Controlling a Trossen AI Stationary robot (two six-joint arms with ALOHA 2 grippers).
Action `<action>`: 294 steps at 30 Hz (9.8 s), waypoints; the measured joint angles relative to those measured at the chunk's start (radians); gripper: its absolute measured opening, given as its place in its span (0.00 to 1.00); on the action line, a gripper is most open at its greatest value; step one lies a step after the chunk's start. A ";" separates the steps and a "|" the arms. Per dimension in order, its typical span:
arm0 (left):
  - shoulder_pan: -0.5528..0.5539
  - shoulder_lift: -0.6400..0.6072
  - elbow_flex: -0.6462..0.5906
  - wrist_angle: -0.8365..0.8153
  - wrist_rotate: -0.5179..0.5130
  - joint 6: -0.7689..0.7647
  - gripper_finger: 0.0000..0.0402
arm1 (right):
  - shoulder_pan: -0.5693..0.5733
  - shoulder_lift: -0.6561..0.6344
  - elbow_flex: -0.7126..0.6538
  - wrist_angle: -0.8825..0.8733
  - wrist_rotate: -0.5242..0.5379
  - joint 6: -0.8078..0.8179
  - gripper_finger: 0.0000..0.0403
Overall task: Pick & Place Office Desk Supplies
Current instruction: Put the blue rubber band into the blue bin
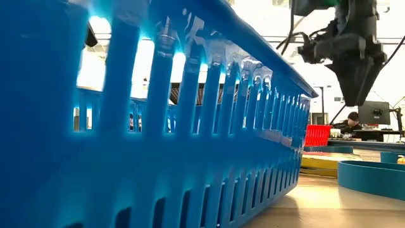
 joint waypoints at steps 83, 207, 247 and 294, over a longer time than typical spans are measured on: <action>0.366 0.000 0.000 0.913 0.317 0.732 0.35 | 0.430 -0.041 -0.034 0.985 0.638 -0.956 0.00; 0.320 -0.007 0.003 0.838 0.996 0.166 0.00 | 0.406 0.052 -0.038 1.337 0.401 -1.032 0.62; 0.388 0.168 0.002 0.811 1.192 -0.166 0.00 | 0.407 0.052 -0.038 1.321 0.374 -1.026 0.62; 0.329 0.176 0.003 0.805 1.052 -0.052 0.35 | 0.444 0.052 -0.038 1.322 0.274 -0.952 0.62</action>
